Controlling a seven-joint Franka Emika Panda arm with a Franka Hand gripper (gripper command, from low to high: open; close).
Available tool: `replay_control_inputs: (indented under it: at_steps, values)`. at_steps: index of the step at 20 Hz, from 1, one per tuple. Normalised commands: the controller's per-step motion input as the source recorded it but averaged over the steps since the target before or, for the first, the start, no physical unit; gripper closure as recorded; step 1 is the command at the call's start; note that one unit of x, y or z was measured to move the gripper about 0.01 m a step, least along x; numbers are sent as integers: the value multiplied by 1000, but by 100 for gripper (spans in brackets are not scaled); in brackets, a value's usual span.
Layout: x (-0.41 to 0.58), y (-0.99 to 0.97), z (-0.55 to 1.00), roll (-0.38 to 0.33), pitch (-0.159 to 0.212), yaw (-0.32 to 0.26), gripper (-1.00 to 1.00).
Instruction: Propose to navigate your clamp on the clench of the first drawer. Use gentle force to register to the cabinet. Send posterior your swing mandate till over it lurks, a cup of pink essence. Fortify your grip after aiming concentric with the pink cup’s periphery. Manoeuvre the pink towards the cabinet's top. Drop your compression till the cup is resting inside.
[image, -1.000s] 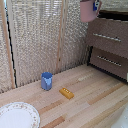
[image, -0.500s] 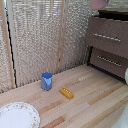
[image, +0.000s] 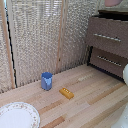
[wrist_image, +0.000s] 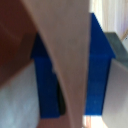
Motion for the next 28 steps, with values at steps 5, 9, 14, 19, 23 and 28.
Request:
replay_control_inputs:
  at_steps: [5, 9, 14, 19, 23, 28]
  values:
    - [31, -787, -78, 54, 32, 5, 100]
    - [0, -519, -205, 46, 0, 31, 100]
    - [-158, -246, -276, 8, 0, 12, 100]
    - [-400, 62, -406, -21, 17, -34, 100]
    - [-283, 15, -157, -5, 16, -9, 100]
    - [11, 21, 339, -8, -9, 2, -100]
